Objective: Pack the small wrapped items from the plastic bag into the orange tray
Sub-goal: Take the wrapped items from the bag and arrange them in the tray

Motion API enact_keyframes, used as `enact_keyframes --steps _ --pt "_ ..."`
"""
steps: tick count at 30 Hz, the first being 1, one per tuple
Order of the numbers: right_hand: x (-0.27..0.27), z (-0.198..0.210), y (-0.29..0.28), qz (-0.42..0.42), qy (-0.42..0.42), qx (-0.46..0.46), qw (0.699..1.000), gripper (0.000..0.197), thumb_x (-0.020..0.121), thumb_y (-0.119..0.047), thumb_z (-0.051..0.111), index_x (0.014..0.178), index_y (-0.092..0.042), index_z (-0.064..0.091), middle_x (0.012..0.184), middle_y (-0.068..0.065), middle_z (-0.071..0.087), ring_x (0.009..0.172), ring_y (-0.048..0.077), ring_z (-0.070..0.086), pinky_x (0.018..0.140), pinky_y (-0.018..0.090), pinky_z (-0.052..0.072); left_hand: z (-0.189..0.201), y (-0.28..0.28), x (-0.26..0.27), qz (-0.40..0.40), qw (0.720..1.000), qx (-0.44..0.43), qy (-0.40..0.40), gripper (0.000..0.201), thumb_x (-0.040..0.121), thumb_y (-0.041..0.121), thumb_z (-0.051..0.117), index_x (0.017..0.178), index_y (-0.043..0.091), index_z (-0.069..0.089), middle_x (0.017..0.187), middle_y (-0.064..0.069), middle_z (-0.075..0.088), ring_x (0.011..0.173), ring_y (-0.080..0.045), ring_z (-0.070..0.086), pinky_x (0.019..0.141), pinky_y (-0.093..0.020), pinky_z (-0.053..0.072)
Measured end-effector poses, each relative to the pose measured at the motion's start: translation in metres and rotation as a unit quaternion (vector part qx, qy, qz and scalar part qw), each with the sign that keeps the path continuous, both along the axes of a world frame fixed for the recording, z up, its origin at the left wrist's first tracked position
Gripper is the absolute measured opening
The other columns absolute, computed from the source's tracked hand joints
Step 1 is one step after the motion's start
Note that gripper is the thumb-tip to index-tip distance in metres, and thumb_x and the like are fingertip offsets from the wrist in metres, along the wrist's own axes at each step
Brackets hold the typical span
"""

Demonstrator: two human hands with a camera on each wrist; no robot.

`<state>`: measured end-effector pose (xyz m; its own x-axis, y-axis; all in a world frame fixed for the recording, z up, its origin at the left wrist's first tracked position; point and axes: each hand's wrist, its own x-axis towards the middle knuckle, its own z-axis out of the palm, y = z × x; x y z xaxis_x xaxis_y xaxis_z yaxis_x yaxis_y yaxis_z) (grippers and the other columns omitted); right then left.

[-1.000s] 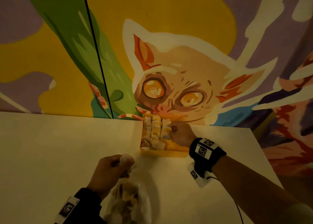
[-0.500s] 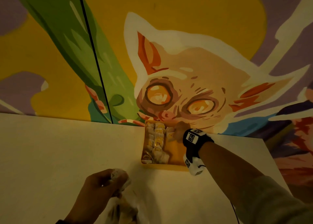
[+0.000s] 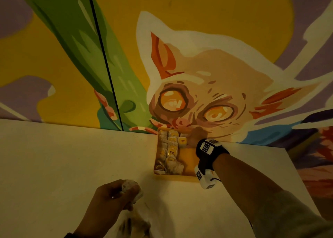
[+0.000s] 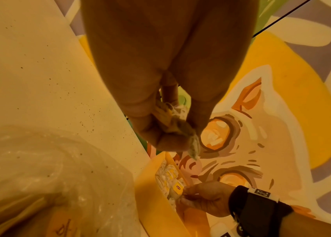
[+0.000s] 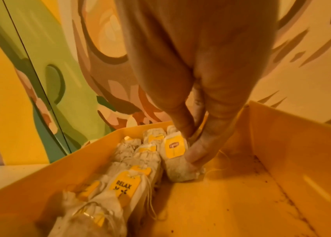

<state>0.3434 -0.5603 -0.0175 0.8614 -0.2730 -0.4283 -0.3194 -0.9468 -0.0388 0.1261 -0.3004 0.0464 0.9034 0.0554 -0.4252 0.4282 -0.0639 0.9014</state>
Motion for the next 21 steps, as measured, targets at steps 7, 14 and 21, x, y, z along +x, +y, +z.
enact_keyframes --steps 7,14,21 --pt "-0.006 -0.002 0.000 0.012 -0.017 0.040 0.999 0.055 0.095 -0.024 0.055 0.143 -0.005 0.037 0.150 0.015 0.038 0.138 0.031 0.037 0.114 0.039 0.031 0.001 0.000 -0.002 0.007 1.000 -0.006 0.011 0.007 0.082 0.006 0.072 0.078 0.007 0.078 0.065 -0.019 0.068 0.053 -0.026 0.063 0.056 -0.028 0.056" --pt "-0.011 -0.012 0.007 0.023 -0.005 0.007 1.000 0.055 0.093 -0.031 0.051 0.142 -0.007 0.043 0.146 0.010 0.046 0.135 0.027 0.042 0.114 0.043 0.033 0.000 0.001 -0.002 0.002 1.000 -0.006 0.010 0.005 0.081 0.007 0.073 0.080 0.007 0.078 0.068 -0.017 0.070 0.055 -0.026 0.063 0.059 -0.032 0.057" --pt "-0.006 -0.011 0.007 0.023 -0.026 0.020 0.999 0.042 0.077 -0.038 0.067 0.114 -0.020 0.065 0.123 0.000 0.063 0.116 0.024 0.057 0.106 0.042 0.039 -0.005 0.005 -0.001 0.016 1.000 -0.012 0.013 0.006 0.081 0.006 0.072 0.079 0.007 0.078 0.067 -0.019 0.069 0.054 -0.027 0.062 0.057 -0.031 0.056"
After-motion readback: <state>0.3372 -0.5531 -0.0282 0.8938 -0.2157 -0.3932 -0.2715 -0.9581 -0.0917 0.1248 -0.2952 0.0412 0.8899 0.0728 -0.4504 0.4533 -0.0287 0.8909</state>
